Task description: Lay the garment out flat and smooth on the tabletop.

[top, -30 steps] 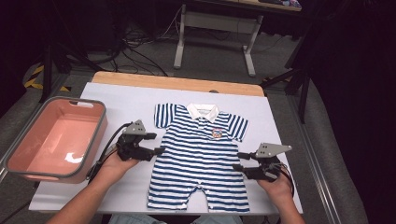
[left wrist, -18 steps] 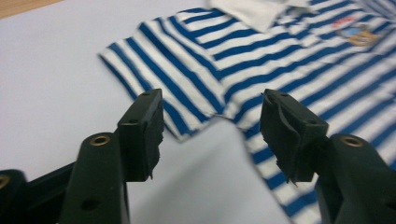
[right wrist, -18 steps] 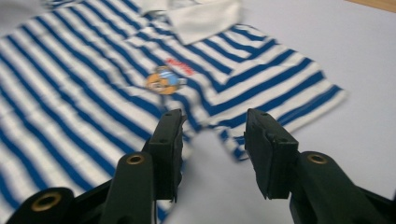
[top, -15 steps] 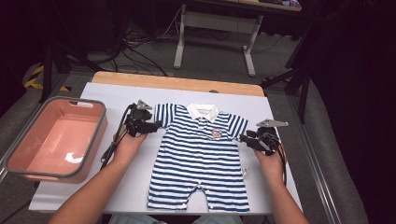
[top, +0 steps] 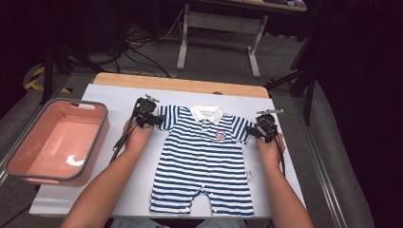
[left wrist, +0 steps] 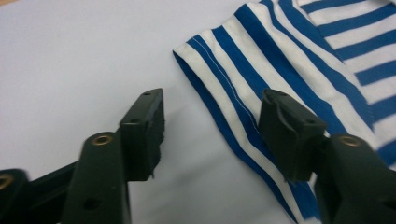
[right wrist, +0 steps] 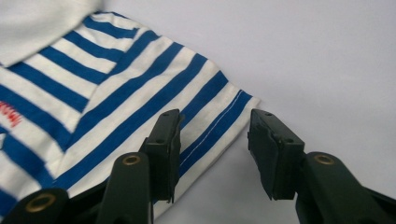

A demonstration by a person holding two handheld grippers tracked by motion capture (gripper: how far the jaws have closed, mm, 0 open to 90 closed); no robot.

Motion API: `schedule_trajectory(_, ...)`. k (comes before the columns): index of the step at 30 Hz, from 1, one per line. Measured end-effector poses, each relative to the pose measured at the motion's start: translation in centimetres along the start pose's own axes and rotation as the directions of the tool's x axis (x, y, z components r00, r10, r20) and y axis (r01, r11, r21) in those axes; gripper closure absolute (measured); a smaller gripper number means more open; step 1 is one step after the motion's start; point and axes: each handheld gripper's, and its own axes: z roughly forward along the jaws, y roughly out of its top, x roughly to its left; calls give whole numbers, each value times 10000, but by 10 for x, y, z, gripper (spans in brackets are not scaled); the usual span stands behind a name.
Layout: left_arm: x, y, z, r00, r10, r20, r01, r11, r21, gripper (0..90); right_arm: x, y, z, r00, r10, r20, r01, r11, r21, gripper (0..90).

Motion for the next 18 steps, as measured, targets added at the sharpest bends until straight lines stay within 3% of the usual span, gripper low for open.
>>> schedule_trajectory(2,-1,4,2,10000,-31,56,31,10000,74,406,-1,2,4,10000,61,-22,-61,9999,147,582)
schedule_trajectory(4,-3,6,4,9981,-325,518,319,9994,135,487,-2,3,5,9995,139,-266,-134,9998,173,665)
schedule_trajectory(7,-9,8,4,9958,-157,897,142,9998,164,706,2,7,7,9987,-56,-516,72,9995,311,850)
schedule_trajectory(8,-11,9,3,9945,-73,1045,47,9997,255,811,5,9,7,9989,-205,-423,221,9990,377,862)
schedule_trajectory(9,-12,9,2,9958,-18,918,-9,9996,291,866,7,10,6,9987,-410,-306,424,9979,480,873)
schedule_trajectory(12,-14,11,-7,9966,259,778,-265,9996,70,882,12,14,1,9959,-882,-223,889,9955,316,882)
schedule_trajectory(15,-9,15,-19,9955,73,945,-18,9983,-578,883,16,22,-11,9923,-1236,8,1235,9917,-351,883)
schedule_trajectory(18,-6,17,-27,9954,80,956,9,9957,-922,883,18,33,-22,9893,-1436,264,1454,9853,-894,884)
